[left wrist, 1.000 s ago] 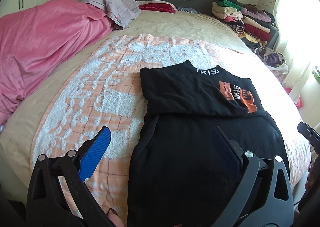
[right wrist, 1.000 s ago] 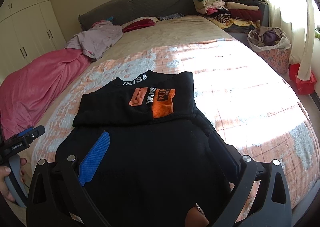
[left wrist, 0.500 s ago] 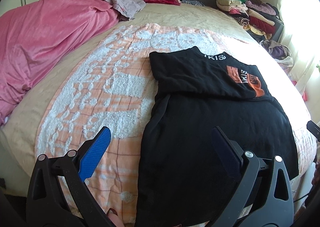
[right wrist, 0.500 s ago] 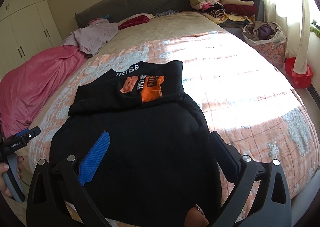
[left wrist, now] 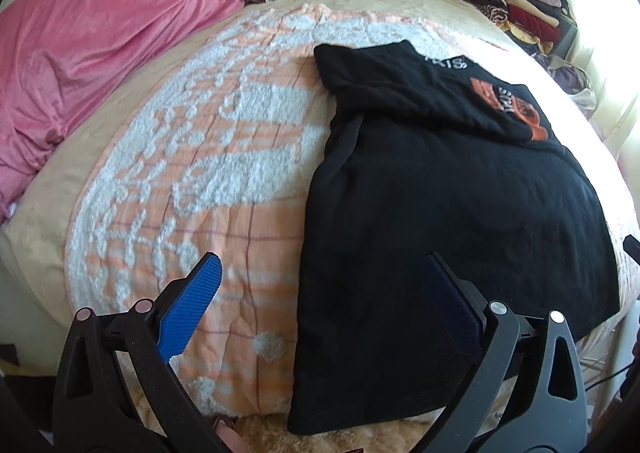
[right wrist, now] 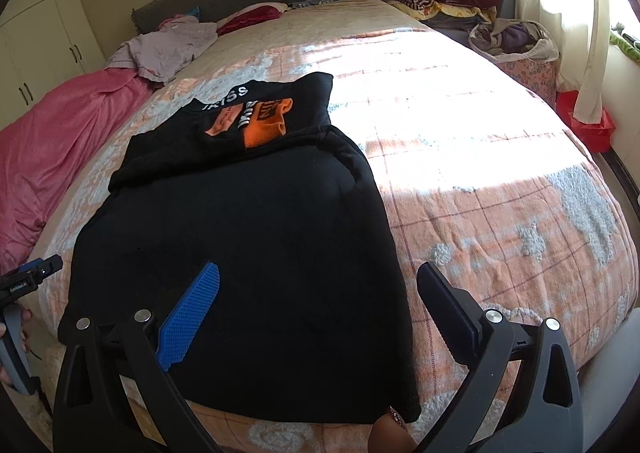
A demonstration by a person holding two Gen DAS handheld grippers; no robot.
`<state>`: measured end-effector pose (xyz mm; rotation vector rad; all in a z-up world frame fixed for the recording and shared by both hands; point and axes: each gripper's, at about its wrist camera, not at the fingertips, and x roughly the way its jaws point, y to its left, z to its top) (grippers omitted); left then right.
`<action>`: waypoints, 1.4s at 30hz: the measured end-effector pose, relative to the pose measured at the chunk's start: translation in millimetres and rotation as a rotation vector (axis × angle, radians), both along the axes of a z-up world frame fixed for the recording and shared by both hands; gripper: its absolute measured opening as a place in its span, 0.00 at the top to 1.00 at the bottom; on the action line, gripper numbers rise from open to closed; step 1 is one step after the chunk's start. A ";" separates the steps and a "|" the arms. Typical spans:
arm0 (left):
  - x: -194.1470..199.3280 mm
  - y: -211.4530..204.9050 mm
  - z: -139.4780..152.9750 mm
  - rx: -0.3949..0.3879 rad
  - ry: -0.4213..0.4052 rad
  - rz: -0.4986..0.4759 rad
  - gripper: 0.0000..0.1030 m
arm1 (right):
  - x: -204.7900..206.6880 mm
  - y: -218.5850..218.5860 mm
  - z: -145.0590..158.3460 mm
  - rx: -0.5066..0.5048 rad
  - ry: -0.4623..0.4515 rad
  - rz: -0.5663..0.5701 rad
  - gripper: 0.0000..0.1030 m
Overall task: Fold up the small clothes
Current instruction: 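Grasp the folded edge of the black sweatshirt with both grippers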
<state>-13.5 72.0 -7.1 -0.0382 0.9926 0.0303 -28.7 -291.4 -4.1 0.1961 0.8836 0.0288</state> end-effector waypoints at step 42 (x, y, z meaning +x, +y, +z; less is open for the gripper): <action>-31.0 24.5 -57.0 -0.243 0.141 -0.035 0.51 | -43.6 -25.1 -36.5 0.072 0.076 0.119 0.91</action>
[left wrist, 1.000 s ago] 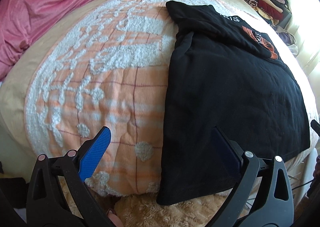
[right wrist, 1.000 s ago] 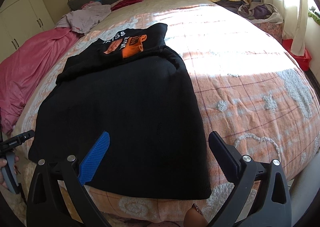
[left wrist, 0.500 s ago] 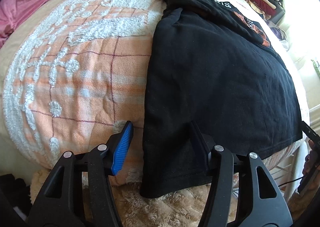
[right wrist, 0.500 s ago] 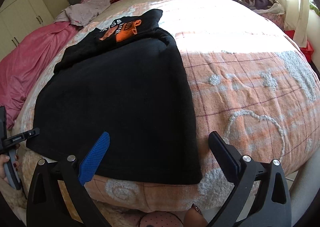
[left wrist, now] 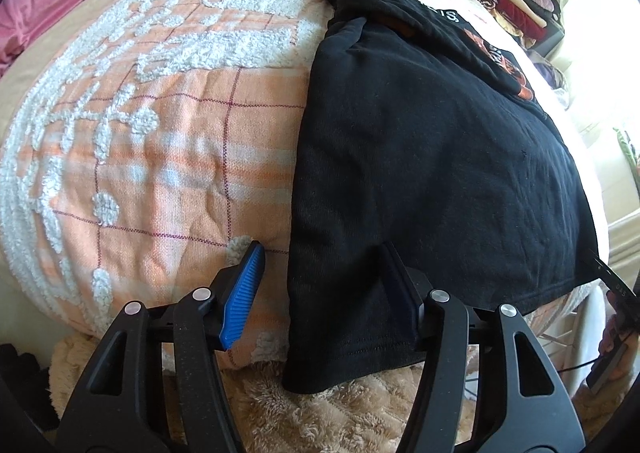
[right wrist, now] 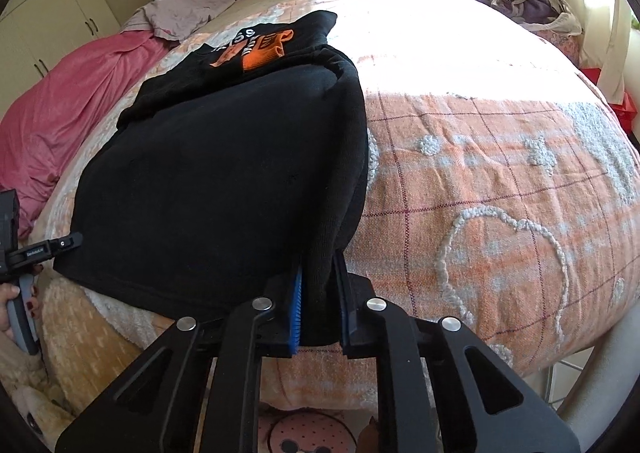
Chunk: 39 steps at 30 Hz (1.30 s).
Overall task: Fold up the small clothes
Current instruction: 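Grasp the folded edge of the black sweatshirt with both grippers, then lift the held edge and fold it over toward the collar with both grippers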
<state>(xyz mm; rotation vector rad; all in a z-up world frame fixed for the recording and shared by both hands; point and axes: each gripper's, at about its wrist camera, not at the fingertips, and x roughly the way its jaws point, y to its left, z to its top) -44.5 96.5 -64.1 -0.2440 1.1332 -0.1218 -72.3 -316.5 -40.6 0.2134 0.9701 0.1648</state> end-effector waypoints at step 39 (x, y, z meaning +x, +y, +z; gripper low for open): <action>41.6 4.9 105.3 -0.169 -0.264 0.066 0.97 | 47.6 -13.7 89.6 0.138 -0.263 -0.091 0.93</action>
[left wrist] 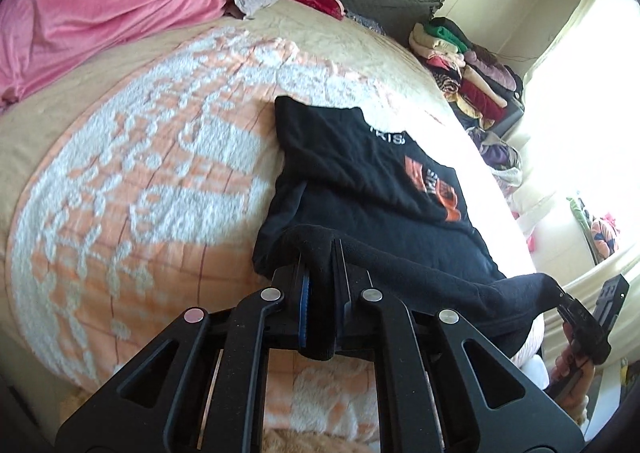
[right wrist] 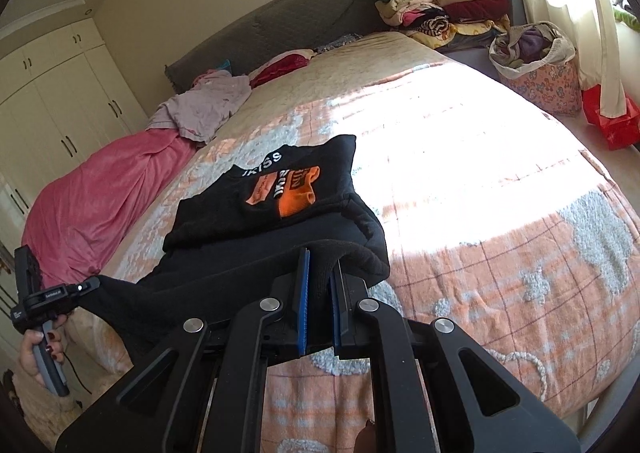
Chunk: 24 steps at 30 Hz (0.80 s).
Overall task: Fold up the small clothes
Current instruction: 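Lift the held edge and fold it over toward the collar with both grippers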
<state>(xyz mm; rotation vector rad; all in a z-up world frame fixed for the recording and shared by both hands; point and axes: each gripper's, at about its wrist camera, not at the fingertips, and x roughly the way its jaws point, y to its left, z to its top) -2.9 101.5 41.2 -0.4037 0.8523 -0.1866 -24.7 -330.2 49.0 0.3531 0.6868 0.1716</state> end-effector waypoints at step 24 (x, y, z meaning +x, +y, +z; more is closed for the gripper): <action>85.8 -8.9 26.9 0.068 -0.043 0.080 0.97 | 101.4 -8.8 21.8 0.020 -0.029 -0.050 0.93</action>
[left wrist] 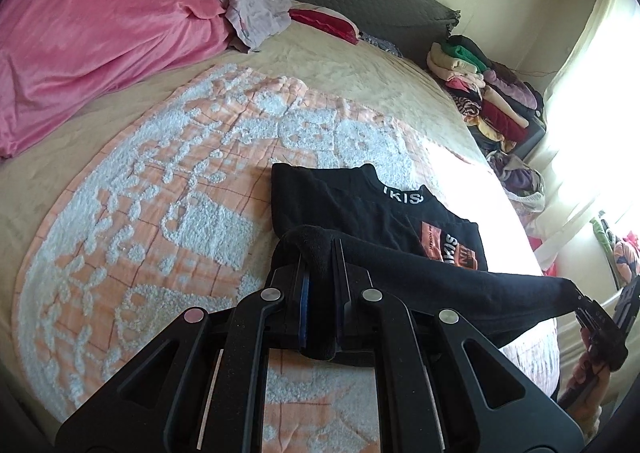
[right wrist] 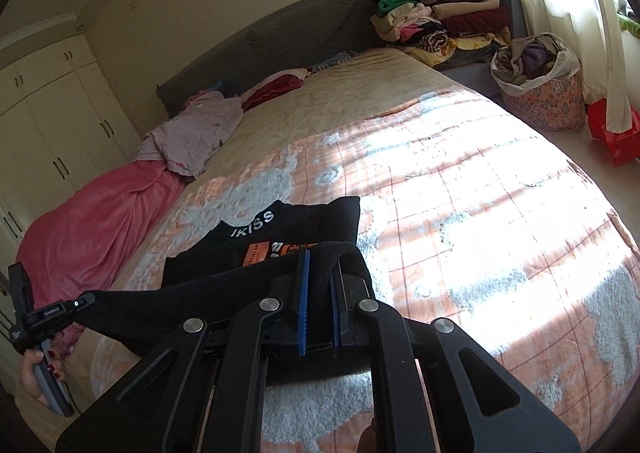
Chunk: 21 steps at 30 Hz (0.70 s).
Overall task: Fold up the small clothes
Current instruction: 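Lift the held edge and fold it over toward the collar with both grippers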
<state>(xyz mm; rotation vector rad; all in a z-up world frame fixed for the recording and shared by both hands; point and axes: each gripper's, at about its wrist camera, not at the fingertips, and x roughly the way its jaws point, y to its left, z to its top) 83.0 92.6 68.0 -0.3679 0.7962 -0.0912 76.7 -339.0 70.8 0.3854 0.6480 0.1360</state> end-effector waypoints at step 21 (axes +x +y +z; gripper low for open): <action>61.2 -2.0 -23.0 -0.014 0.027 0.109 0.97 | 66.7 1.1 -15.5 -0.008 0.038 -0.045 0.93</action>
